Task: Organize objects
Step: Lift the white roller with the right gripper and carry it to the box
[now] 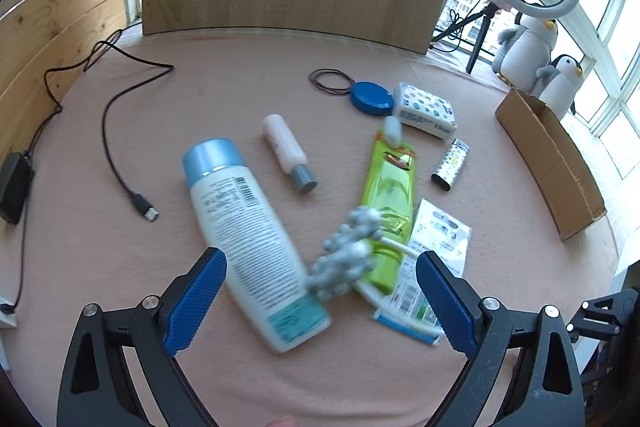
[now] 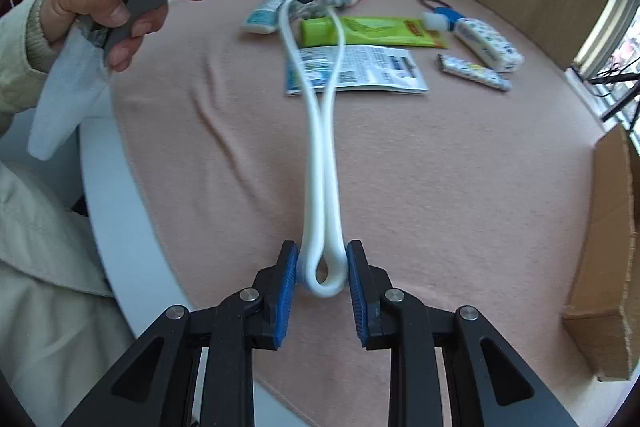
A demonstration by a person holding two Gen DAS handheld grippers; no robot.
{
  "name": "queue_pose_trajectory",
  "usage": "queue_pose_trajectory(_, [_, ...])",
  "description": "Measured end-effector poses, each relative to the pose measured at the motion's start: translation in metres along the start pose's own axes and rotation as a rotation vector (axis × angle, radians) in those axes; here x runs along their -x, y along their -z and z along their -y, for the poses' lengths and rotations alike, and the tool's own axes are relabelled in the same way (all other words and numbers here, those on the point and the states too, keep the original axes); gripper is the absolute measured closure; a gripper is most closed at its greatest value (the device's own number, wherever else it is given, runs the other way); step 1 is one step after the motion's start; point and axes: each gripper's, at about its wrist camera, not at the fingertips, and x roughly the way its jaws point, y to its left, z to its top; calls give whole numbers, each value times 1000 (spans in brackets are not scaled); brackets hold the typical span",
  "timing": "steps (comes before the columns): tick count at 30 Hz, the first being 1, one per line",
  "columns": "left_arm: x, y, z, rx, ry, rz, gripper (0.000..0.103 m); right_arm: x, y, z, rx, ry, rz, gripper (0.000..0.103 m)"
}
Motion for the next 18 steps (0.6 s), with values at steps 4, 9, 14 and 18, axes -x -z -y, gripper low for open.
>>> queue_pose_trajectory(4, [-13, -5, 4, -45, -26, -8, 7, -1, -1, -4, -14, 7, 27, 78])
queue_pose_trajectory(9, [-12, -12, 1, -101, 27, 5, 45, -5, 2, 4, -64, -6, 67, 83])
queue_pose_trajectory(14, [-10, -2, 18, -251, 74, -20, 60, -7, -2, -5, -67, -5, 82, 83])
queue_pose_trajectory(18, [-11, -4, 13, -221, 63, -14, 78, -9, -3, -7, -55, 5, 88, 83])
